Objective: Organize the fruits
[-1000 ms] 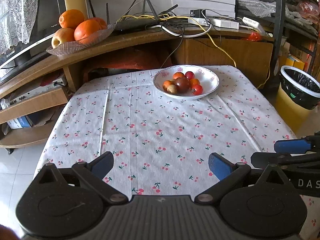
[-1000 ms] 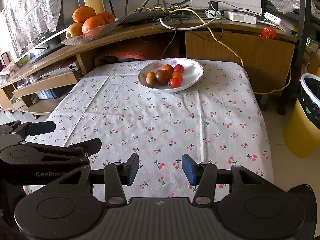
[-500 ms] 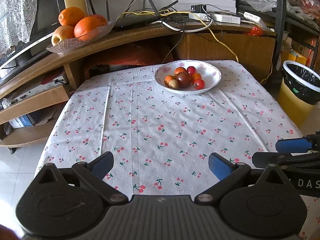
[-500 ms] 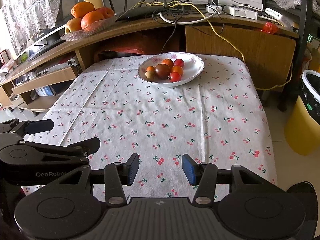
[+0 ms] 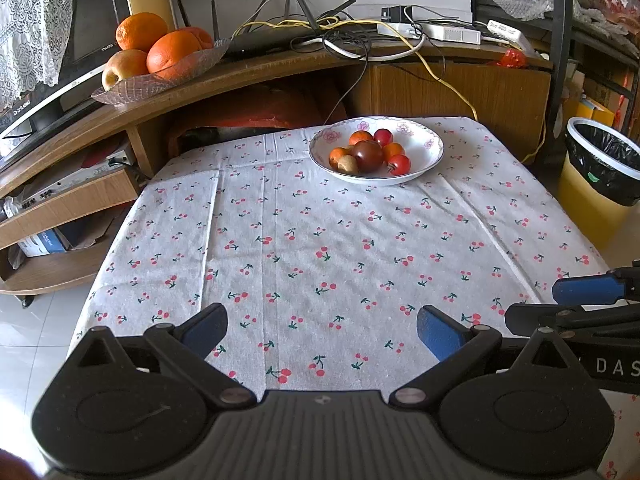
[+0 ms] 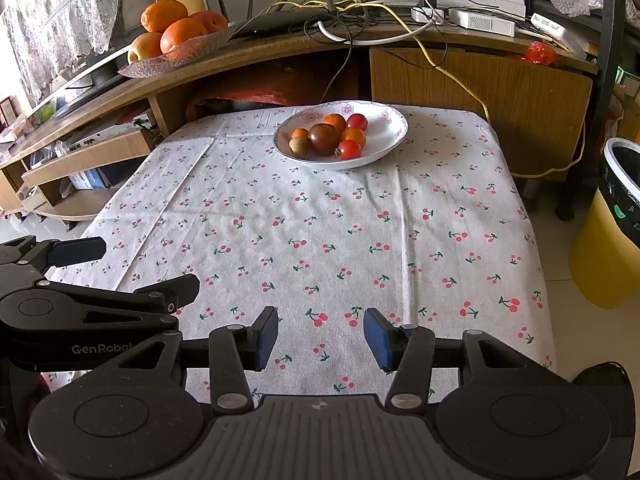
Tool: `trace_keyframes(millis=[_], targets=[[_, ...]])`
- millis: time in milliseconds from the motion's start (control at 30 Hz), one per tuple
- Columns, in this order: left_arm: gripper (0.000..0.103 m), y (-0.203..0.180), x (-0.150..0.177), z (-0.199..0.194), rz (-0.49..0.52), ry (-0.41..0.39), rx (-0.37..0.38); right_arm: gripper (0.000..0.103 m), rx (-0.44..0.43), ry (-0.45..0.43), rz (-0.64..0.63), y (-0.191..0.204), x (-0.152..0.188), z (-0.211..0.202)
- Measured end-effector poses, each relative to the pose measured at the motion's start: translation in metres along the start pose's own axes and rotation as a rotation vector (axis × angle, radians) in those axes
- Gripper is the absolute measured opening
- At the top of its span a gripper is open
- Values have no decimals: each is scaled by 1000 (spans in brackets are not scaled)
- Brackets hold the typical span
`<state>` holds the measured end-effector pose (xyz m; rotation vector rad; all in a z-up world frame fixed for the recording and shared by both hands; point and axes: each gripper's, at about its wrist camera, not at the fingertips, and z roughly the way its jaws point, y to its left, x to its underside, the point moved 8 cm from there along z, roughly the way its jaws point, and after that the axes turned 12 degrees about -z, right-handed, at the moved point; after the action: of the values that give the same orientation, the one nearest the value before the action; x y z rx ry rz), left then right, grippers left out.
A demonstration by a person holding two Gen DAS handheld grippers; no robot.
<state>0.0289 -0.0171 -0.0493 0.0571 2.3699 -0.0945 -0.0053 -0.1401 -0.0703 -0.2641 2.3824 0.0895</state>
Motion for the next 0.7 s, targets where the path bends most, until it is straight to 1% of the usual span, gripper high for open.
trace_keyframes(millis=[700], targets=[[103,0,1,1,5,-7,-6,45,0,4,0,0,0,1]])
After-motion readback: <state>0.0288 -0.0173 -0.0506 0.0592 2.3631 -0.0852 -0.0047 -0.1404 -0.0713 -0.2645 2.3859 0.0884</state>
